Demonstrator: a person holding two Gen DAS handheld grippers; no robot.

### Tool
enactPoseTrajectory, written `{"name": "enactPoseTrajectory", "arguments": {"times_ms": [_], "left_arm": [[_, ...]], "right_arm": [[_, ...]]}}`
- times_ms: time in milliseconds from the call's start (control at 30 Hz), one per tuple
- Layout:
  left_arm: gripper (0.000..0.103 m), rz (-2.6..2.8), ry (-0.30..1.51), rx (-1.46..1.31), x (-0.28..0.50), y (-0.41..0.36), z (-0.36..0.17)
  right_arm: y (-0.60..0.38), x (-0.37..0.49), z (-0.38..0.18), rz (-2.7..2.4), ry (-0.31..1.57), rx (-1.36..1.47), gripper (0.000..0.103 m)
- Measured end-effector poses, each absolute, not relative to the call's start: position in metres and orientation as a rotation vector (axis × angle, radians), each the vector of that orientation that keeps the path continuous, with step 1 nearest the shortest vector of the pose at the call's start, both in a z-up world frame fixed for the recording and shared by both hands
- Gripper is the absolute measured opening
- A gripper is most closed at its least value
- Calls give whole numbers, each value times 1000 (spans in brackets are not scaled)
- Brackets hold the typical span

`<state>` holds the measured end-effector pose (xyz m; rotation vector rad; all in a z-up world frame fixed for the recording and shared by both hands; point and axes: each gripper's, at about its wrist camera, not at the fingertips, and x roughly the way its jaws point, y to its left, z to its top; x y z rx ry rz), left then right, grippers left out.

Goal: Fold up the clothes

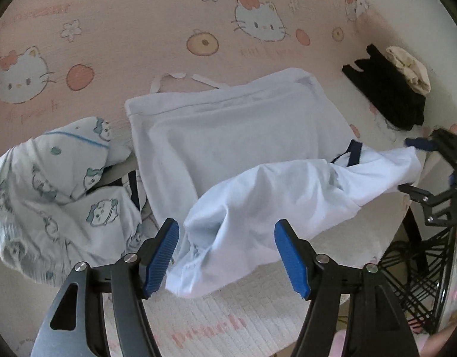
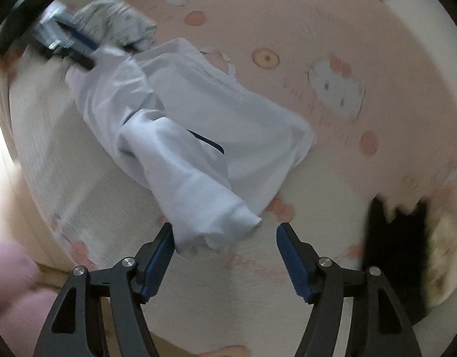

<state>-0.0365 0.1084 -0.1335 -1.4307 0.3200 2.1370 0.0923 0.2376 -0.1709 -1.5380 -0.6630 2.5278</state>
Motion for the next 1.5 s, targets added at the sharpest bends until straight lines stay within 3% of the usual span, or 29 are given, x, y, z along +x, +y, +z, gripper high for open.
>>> {"name": "enactPoseTrajectory", "arguments": {"times_ms": [233,333,467,533,567,600,633,667,700,733,800,900,1000,1100,1233,1500], "left_arm": [[65,2076,389,-1453,-46,129,-153],[65,2080,357,-1449,-48,129,-154],[65,2092,236,-1464,-52,120,-156],[65,2090,187,-1465,-52,116,-156],[64,2090,166,-1466,-52,114,-157],[64,2095,151,-1465,-52,113,-158],[60,2102,139,-1464,-52,112,-158],[48,2112,127,-1457,-50,110,-158],[29,2125,120,-1452,-49,108,-158],[26,2138,113,-1448,-48,105,-158],[24,2147,62,-1461,-47,95,-161],[23,2129,-46,-1484,-45,79,-166],[23,2112,-109,-1516,-44,68,-171],[23,2111,-145,-1526,-42,65,-173],[23,2098,-172,-1544,-44,62,-173],[24,2111,-140,-1553,-49,63,-171]], "right_arm": [[190,96,-189,2422,-1239,-1403,70],[186,87,-202,2421,-1279,-1451,70],[190,77,-208,2522,-1182,-1538,69],[193,75,-209,2567,-1140,-1552,59],[194,74,-207,2597,-1102,-1566,38],[198,72,-206,2628,-1041,-1596,28],[202,71,-203,2664,-960,-1638,27],[206,69,-201,2698,-876,-1680,23],[212,68,-198,2731,-781,-1717,21],[218,66,-195,2762,-671,-1749,21],[239,63,-191,2821,-345,-1831,20],[288,57,-191,2824,319,-1894,19],[330,53,-200,2728,860,-1869,18],[358,53,-212,2628,1253,-1783,18],[369,56,-218,2565,1317,-1677,18],[357,18,-206,2538,1064,-1686,23]]}}
